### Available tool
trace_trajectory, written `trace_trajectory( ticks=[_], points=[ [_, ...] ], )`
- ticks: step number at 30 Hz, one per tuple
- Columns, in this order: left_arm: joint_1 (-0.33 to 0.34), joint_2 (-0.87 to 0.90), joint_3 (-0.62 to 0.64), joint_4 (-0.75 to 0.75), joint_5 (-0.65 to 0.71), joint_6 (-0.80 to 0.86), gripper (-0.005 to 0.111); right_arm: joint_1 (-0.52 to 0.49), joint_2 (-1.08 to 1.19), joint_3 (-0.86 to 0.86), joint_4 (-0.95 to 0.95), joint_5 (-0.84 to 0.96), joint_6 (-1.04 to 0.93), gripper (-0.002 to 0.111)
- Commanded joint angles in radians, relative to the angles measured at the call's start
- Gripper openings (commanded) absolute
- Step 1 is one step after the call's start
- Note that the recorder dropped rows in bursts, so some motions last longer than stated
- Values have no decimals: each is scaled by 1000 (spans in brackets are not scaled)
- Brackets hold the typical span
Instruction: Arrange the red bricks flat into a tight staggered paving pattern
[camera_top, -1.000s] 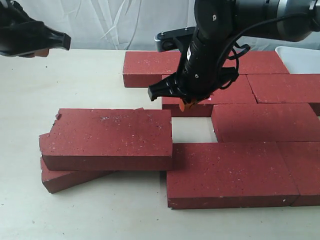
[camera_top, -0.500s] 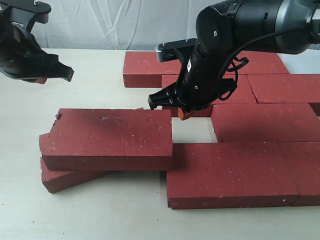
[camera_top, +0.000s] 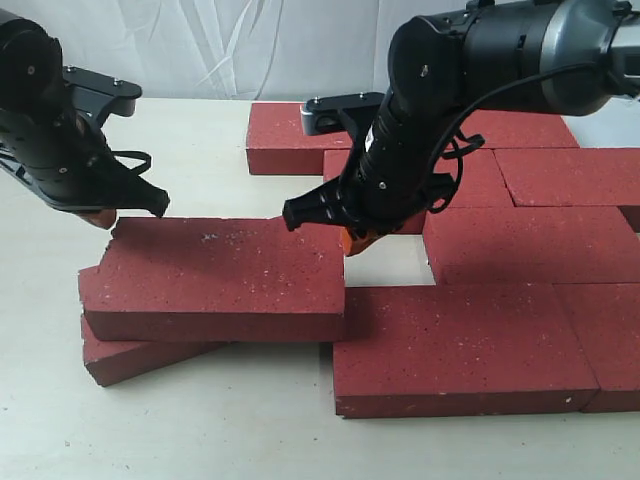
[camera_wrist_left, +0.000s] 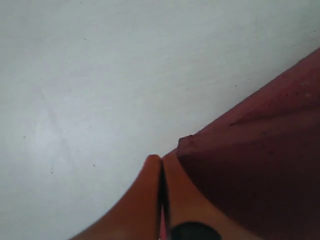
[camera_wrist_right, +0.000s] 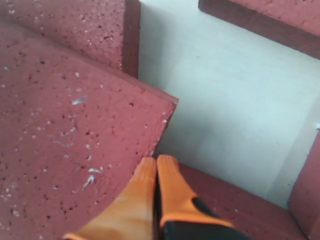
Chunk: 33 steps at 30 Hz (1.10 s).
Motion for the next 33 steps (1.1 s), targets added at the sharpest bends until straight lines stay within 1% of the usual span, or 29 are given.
trace_trajectory(
  ticks=[1,9,11,12,15,17,19,21,22,24,26,27,28,33],
  points=[
    [-2,1,3,-81,5,81,0,3,23,13,16,-19,-22,-1],
    [-2,1,1,-83,2,86,0,3,-2,13,36,-67,-22,-1],
    [-2,1,-16,-83,23,95,0,3,-15,13,34,-79,-22,-1],
    [-2,1,-44,-83,59,100,0,3,-37,13,14,-86,-22,-1],
    [-2,-2,-88,-84,86,100,0,3,-85,13,-16,-90,-22,-1],
    [-2,-10,-97,-107,84,100,0,3,-111,13,-37,-90,-22,-1],
    [-2,-20,-99,-161,80,112,0,3,-126,13,-84,-83,-22,-1],
    [-2,-25,-99,-237,77,185,0,3,-128,13,-99,-73,-22,-1],
    [-2,-25,-99,-237,77,187,0,3,-128,13,-99,-71,-21,-1],
    [-2,-27,-99,-174,77,180,0,3,-126,13,-109,-58,-21,-1],
    [-2,-43,-99,-59,80,95,0,3,-126,13,-135,-49,0,-1],
    [-2,-61,-99,23,93,17,0,3,-126,13,-151,-39,5,-1],
    [-2,-69,-99,55,105,-2,0,3,-126,13,-162,-35,5,-1],
    [-2,-78,-99,70,128,-9,0,3,-126,13,-166,-26,5,-1]
  ],
)
